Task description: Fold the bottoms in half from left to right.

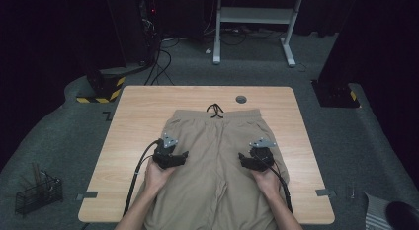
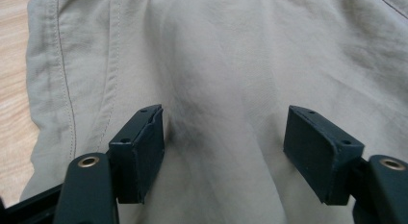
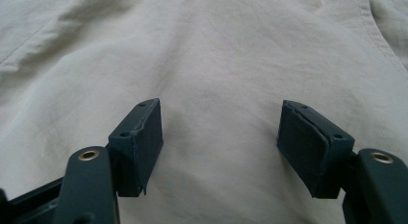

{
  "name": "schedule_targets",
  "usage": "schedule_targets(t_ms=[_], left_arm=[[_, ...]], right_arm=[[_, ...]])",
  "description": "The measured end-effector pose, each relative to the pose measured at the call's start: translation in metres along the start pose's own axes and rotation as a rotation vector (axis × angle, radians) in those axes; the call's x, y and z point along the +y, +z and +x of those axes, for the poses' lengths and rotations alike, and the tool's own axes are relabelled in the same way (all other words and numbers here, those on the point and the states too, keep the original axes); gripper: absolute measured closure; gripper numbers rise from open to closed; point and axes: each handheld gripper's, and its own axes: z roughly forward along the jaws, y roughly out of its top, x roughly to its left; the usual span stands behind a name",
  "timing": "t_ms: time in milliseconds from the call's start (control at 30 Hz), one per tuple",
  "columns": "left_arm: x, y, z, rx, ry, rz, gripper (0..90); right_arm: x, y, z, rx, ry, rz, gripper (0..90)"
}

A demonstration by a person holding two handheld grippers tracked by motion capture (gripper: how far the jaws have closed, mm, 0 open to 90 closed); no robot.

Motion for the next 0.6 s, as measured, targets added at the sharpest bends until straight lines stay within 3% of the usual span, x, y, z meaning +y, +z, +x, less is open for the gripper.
schedule_targets(t_ms=[600], left_arm=[[-0.028, -0.032, -0.026, -0.023, 0.022, -0.004, 32.9]], right_arm=[[-0.031, -0.037, 0.025, 0.021, -0.021, 0.026, 32.7]])
